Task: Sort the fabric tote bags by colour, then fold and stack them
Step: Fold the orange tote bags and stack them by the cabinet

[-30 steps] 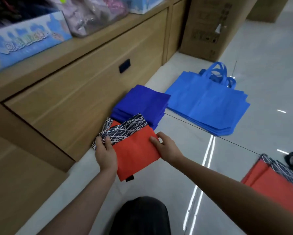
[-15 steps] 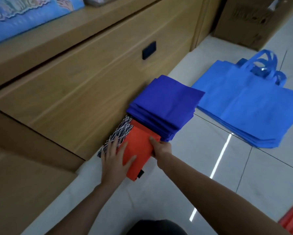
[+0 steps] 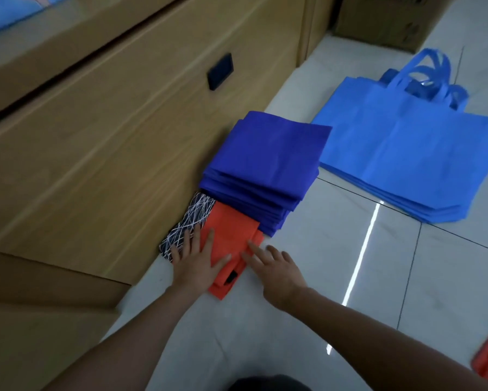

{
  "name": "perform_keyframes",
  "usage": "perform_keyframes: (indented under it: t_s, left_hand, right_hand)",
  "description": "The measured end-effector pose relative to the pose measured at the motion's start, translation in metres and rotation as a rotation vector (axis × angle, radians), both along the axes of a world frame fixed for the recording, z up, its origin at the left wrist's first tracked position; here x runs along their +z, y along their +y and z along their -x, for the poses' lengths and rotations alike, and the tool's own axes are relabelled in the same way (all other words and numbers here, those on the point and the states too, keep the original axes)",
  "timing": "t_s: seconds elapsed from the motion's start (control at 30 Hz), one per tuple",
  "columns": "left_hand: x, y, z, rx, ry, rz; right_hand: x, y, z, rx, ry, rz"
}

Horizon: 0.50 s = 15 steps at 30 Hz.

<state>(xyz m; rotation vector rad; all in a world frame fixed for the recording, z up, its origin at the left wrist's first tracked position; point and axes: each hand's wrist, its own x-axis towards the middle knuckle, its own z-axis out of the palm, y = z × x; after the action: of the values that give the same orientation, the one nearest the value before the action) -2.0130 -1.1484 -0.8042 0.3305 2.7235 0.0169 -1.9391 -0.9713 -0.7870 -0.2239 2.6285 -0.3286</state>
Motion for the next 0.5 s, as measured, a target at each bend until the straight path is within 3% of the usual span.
perform_keyframes:
  t_s: [0.23, 0.4, 0.5]
  left_hand:
    - [0.022, 0.003, -0.018, -0.044, 0.102, 0.054]
    - [0.049, 0.029, -0.039, -0.188, 0.330, -0.191]
    - [0.059, 0.067, -0.060, -0.329, 0.320, -0.356]
  right_hand:
    - [0.022, -0.008, 0.010, -0.028, -0.065, -0.025]
    - [0.052, 0.006, -0.020, -0.147, 0.078, 0.148]
    - [0.063, 0.035, -0.055, -0.231, 0.080, 0.141]
